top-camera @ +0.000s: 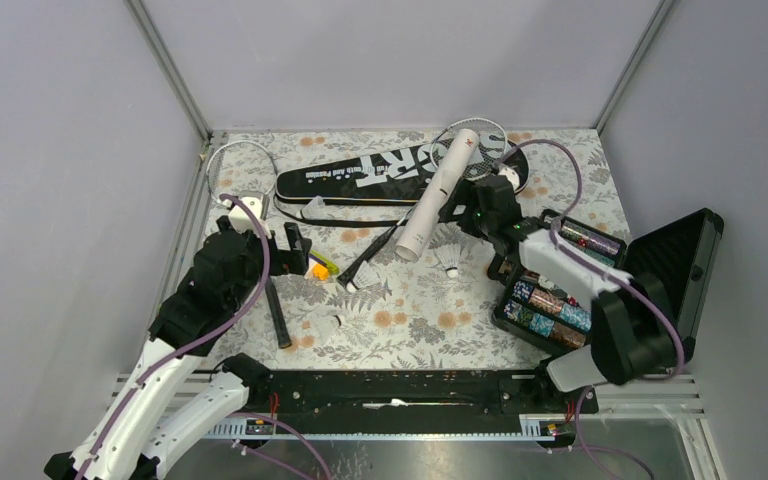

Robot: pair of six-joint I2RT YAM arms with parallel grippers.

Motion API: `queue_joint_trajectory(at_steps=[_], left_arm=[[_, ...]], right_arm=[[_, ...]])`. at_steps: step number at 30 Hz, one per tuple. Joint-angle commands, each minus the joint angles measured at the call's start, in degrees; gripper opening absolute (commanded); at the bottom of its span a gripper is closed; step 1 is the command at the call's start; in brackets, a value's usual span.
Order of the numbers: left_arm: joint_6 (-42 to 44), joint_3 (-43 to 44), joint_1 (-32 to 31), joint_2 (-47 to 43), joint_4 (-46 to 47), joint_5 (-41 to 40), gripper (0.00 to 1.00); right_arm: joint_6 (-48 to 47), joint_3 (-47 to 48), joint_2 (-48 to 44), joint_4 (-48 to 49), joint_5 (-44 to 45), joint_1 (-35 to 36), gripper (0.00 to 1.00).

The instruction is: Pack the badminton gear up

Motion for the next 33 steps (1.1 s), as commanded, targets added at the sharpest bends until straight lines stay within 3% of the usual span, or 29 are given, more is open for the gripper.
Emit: queue_joint_trajectory(at_steps=[1, 6, 10, 22, 30, 33], left_arm=[[0.5, 1.09, 0.27, 0.36, 1.79, -0.62, 0.99], [0.69, 0.93, 0.27, 1.08, 1.92, 0.54, 0.99], [0.77, 0.96, 0.27, 1.35, 1.81, 0.32, 0.99], [0.73, 0.28, 0.27, -1.05, 2.29, -0.86, 0.99], [0.6, 0.17, 0.28, -1.38, 2.34, -0.86, 0.98], [0.86, -0.07, 0.27, -1.44, 2.49, -0.66, 0.98]], right_arm=[[4.02, 8.6, 11.06, 8.26, 0.94, -1.16, 1.0], [9.89, 14.43, 21.76, 13.6, -2.55, -1.86, 1.0], [11.6, 19.7, 27.65, 12.03, -2.9, -2.12, 1.0], [13.96, 25.04, 34.57, 7.41, -1.91, -2.15, 0.94], [15.35, 26.39, 37.0, 5.9, -1.79, -2.14, 0.84], [14.4, 26.04, 36.14, 6.94, -2.64, -2.15, 0.72]])
